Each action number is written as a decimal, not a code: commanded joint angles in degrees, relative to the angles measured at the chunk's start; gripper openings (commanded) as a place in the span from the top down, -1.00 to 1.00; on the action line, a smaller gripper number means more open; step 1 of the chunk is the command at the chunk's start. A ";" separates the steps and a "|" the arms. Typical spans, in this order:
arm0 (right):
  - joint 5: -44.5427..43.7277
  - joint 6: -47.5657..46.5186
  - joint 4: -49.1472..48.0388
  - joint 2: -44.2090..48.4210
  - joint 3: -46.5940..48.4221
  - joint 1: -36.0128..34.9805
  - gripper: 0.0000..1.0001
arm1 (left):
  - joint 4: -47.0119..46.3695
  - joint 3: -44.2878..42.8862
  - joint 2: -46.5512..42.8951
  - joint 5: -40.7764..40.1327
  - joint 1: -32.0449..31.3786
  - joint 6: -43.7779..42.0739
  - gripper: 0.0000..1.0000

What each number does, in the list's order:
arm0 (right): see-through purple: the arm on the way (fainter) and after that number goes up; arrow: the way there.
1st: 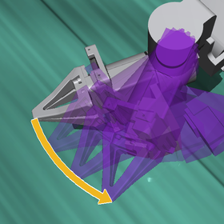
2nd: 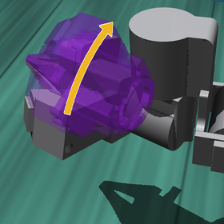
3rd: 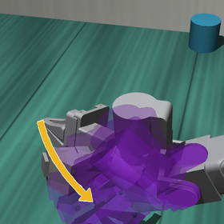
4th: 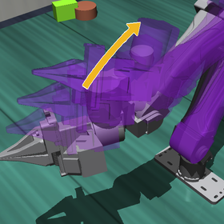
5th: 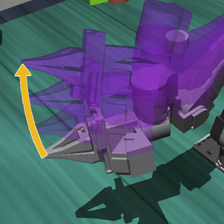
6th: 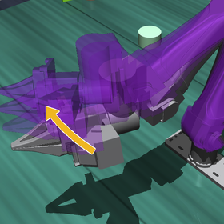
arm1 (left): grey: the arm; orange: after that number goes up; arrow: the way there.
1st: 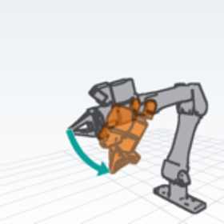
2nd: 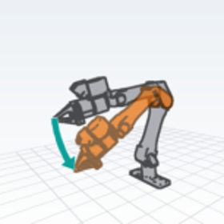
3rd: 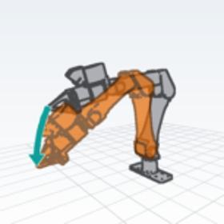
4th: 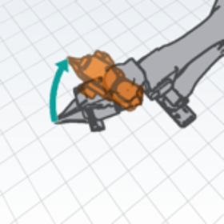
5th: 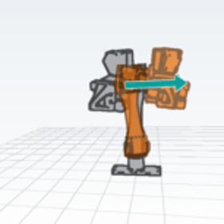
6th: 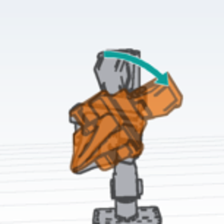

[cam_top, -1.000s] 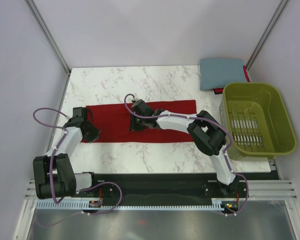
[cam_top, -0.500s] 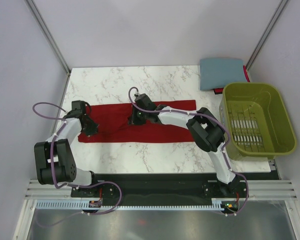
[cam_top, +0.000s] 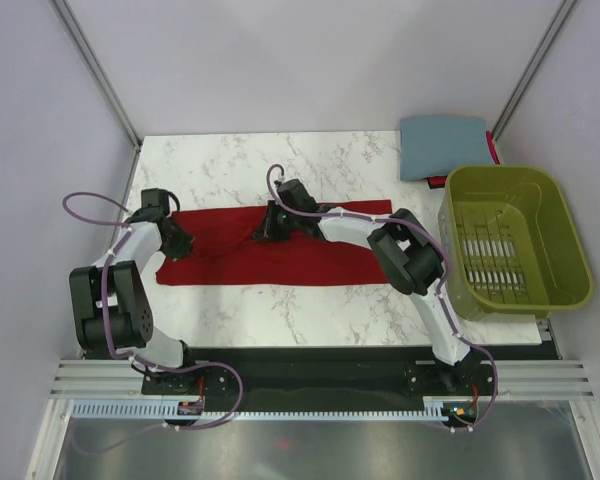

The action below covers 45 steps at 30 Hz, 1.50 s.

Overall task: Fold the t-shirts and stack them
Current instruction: Fold the tshirt

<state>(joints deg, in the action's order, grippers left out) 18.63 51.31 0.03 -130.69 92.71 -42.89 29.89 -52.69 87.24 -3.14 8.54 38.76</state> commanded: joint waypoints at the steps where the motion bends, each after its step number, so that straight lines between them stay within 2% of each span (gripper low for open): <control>1: 2.72 2.48 -5.57 -0.61 3.53 0.00 0.89 | -1.06 -2.68 1.44 -2.40 0.34 -1.15 0.95; 5: 3.16 3.27 -8.37 -2.28 5.99 0.09 0.81 | -1.15 -3.30 2.40 -2.49 0.34 -1.75 0.95; 9: 4.21 5.73 -11.46 -4.65 7.83 0.27 0.55 | -0.80 -4.18 1.88 -4.41 0.17 -3.52 0.57; 13: 3.69 7.05 -11.20 -6.68 10.56 0.62 0.39 | -0.27 -4.44 -1.28 -9.60 0.34 -5.79 0.46; 19: 1.67 5.65 -8.57 -6.85 12.58 1.23 0.34 | -0.18 -6.02 -6.19 -12.42 -0.88 -10.81 0.39; 22: 0.44 3.98 -4.97 -7.64 14.87 1.41 0.34 | -0.53 -5.59 -9.62 -8.22 -5.09 -15.46 0.39; 24: 0.18 3.71 -4.52 -7.91 15.66 1.58 0.34 | -1.15 -3.92 -11.21 -2.17 -9.65 -19.77 0.39; 26: 0.52 3.80 -4.08 -7.91 15.66 1.50 0.34 | -1.15 -1.04 -13.66 0.65 -10.38 -18.30 0.25; 29: 0.27 3.10 -3.03 -6.34 14.35 1.41 0.35 | -1.41 1.96 -15.60 1.99 -10.21 -16.18 0.19; 31: -0.61 1.44 -2.06 -4.41 12.60 1.41 0.34 | -1.06 3.02 -15.79 2.17 -9.68 -14.43 0.10; 32: -0.88 0.82 -1.36 -3.79 12.15 1.41 0.34 | -1.15 3.46 -15.87 5.22 -8.89 -13.81 0.04; 37: -2.72 -4.19 2.42 1.39 7.68 1.50 0.20 | -2.73 8.03 -15.79 20.52 2.35 -10.47 0.08; 41: -3.17 -7.18 2.60 4.65 4.42 1.41 0.07 | -3.34 11.10 -18.15 19.49 3.15 -9.85 0.10; 45: 0.34 -8.24 0.32 4.92 2.74 1.58 -0.02 | -9.65 17.95 -20.79 22.99 3.07 -8.62 0.10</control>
<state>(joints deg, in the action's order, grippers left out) 16.91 45.98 2.52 -128.97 96.09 -41.41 26.09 -38.11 68.99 14.37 11.75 27.64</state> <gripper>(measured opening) 0.493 0.448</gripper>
